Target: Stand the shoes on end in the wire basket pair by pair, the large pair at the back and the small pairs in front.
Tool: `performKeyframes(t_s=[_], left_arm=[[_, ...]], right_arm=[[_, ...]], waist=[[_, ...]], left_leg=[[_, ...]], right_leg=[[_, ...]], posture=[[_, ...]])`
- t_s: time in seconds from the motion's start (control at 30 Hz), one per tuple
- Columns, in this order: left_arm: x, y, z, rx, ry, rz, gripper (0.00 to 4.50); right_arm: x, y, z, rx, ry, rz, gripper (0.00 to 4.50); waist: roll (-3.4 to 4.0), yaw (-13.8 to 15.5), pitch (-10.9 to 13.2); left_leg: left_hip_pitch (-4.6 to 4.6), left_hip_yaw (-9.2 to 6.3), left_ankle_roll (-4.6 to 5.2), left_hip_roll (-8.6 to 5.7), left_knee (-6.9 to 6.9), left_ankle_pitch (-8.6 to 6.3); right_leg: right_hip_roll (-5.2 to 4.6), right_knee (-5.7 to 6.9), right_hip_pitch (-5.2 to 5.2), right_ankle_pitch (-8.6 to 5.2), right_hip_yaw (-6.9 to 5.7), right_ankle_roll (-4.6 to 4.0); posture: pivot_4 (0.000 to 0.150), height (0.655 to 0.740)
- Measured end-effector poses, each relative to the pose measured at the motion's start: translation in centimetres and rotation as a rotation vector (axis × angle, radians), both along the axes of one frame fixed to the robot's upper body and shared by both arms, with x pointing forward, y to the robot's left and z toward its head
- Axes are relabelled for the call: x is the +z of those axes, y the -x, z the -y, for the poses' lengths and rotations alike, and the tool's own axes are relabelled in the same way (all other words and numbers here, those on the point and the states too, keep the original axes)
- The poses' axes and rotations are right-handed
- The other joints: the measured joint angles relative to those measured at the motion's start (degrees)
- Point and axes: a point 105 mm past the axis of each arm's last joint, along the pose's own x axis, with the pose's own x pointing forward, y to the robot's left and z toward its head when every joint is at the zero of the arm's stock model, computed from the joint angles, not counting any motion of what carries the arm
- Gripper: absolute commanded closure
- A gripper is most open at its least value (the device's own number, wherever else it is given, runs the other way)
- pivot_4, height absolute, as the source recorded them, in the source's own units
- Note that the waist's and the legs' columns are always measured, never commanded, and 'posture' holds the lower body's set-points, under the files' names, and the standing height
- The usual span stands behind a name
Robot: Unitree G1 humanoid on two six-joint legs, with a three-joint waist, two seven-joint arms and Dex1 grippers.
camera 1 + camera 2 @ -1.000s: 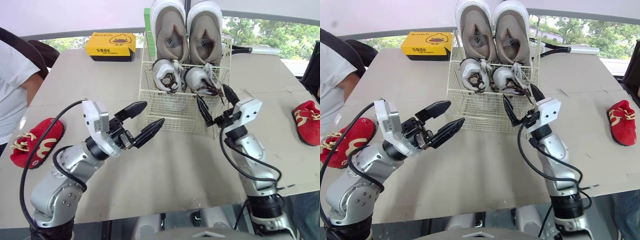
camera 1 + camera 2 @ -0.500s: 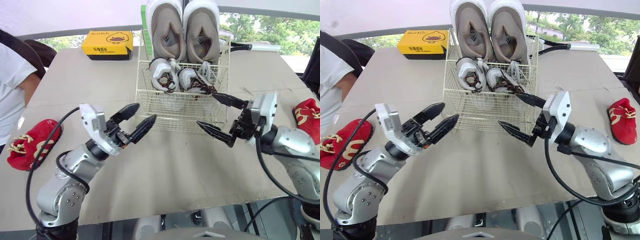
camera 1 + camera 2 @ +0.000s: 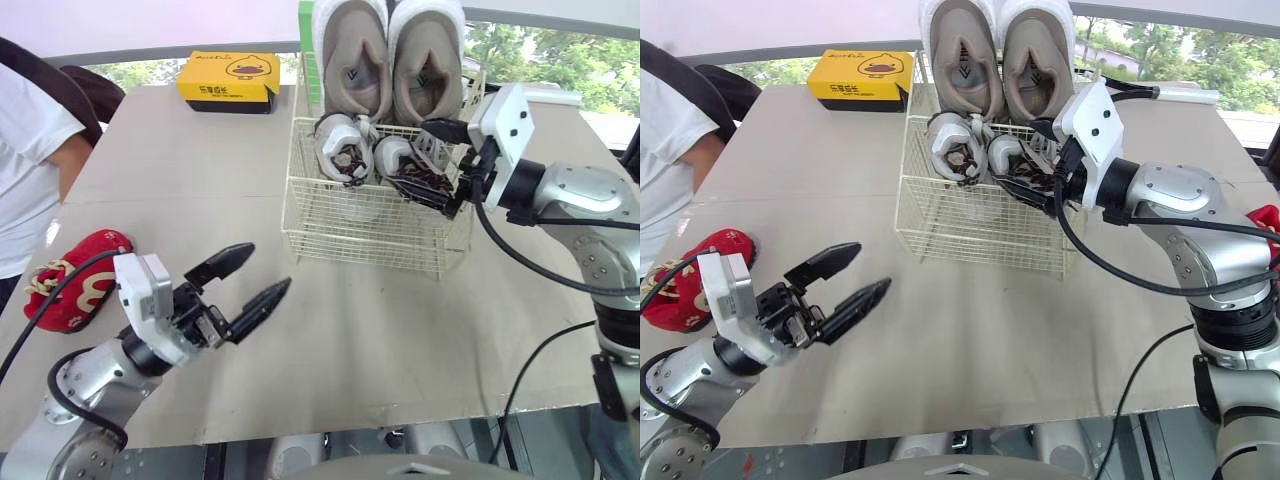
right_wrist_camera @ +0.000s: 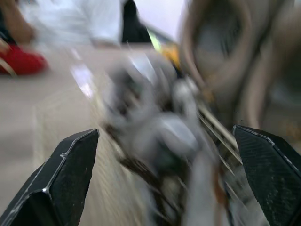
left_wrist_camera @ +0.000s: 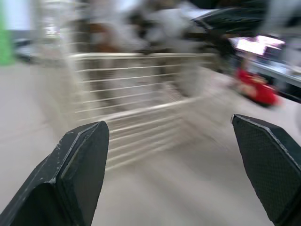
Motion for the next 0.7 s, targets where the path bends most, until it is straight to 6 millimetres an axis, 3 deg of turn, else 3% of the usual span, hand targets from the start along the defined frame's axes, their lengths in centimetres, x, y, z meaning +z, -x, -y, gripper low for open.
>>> performKeyframes(t_s=[0.2, 0.3, 0.4, 0.57, 0.6, 0.7], left_arm=[[0.6, 0.2, 0.8, -0.087, -0.04, 0.016, 0.0], [0.8, 0.0, 0.9, -0.091, -0.037, 0.026, 0.0], [0.8, -0.1, 1.5, -0.1, -0.027, 0.023, 0.0], [0.7, -0.4, 2.2, -0.109, -0.011, 0.012, 0.0], [0.8, -0.5, 2.4, -0.115, -0.01, 0.016, 0.0], [1.1, -0.8, 3.0, -0.136, -0.006, 0.031, 0.0]], right_arm=[[-1.7, -1.7, -1.3, -0.1, -0.063, -0.097, 0.05], [-1.5, -2.2, -2.0, -0.132, -0.1, -0.095, 0.99], [-1.1, -2.7, -2.0, -0.195, -0.12, -0.065, 2.36], [-1.0, -2.5, -2.0, -0.263, -0.189, -0.068, 4.19], [-1.0, -2.4, -2.0, -0.272, -0.2, -0.064, 4.44], [-0.7, -2.0, -1.8, -0.301, -0.255, -0.055, 4.49]], waist=[[0.06, -0.4, 0.0], [0.07, -0.4, 0.0], [0.07, -0.4, 0.0], [0.08, -0.2, 0.0], [0.08, -0.2, 0.0], [0.08, -0.2, 0.0]], left_leg=[[0.07, 0.03, 0.01, 0.04, 0.0, 0.01], [0.07, 0.02, 0.0, 0.06, 0.0, 0.02], [0.08, 0.02, 0.0, 0.05, 0.01, 0.02], [0.06, 0.0, 0.0, 0.04, 0.01, 0.02], [0.05, -0.01, 0.0, 0.04, 0.0, 0.02], [0.04, -0.03, -0.01, 0.04, -0.02, 0.02]], right_leg=[[0.29, 0.08, 0.0, 0.0, 0.07, 0.01], [0.32, 0.1, 0.01, 0.01, 0.06, 0.02], [0.31, 0.11, 0.04, 0.01, 0.06, 0.02], [0.31, 0.11, 0.04, 0.01, 0.04, 0.02], [0.31, 0.11, 0.04, 0.01, 0.02, 0.02], [0.32, 0.1, 0.04, 0.01, -0.01, 0.02]], posture=[[0.15, 0.74], [0.15, 0.74], [0.15, 0.74], [0.15, 0.74], [0.15, 0.74], [0.15, 0.74]])
